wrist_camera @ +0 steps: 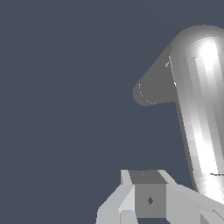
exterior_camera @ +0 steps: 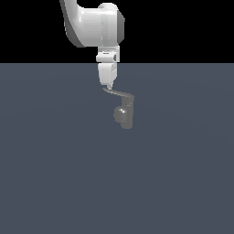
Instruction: Turn on the faucet by rotating a designated handle.
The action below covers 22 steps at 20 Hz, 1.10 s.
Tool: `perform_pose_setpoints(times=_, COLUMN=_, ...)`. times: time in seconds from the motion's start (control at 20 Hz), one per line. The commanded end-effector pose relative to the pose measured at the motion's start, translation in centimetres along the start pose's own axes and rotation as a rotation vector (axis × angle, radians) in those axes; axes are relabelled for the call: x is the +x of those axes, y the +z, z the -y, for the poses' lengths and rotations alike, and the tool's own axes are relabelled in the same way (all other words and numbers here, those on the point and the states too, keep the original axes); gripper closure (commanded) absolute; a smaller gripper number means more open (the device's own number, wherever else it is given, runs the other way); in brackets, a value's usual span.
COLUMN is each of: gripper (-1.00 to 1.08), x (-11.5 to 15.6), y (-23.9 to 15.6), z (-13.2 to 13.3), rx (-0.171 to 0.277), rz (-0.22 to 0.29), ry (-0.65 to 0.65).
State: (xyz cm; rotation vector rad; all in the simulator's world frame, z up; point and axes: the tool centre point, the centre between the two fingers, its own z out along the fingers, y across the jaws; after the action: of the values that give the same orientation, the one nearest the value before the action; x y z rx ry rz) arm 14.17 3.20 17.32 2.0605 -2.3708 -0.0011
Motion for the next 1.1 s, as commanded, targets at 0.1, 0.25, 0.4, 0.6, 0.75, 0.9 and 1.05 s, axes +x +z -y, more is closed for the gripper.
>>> perform_pose_setpoints(times=0.1, gripper=1.08, x=-0.2, y=0.0, z=-1.0, rx=0.000, rz=0.000, ry=0.000)
perform_pose_setpoints(times=0.25, gripper=1.08, x=-0.3, y=0.0, z=-1.7, rx=0.000, rz=0.000, ry=0.000)
perform_pose_setpoints(times=0.4, gripper=1.08, x=-0.5, y=0.0, z=-2.4, rx=0.000, rz=0.000, ry=0.000)
perform_pose_setpoints(times=0.6, gripper=1.08, x=-0.6, y=0.0, z=-3.4, rx=0.000, rz=0.000, ry=0.000)
perform_pose_setpoints(times=0.75, gripper=1.08, x=-0.8, y=0.0, z=-4.1, rx=0.000, rz=0.000, ry=0.000)
perform_pose_setpoints(times=0.9, gripper=1.08, x=-0.9, y=0.0, z=-4.9, rx=0.000, rz=0.000, ry=0.000)
perform_pose_setpoints(times=1.05, gripper=1.08, x=-1.0, y=0.0, z=-5.7, rx=0.001, rz=0.000, ry=0.000)
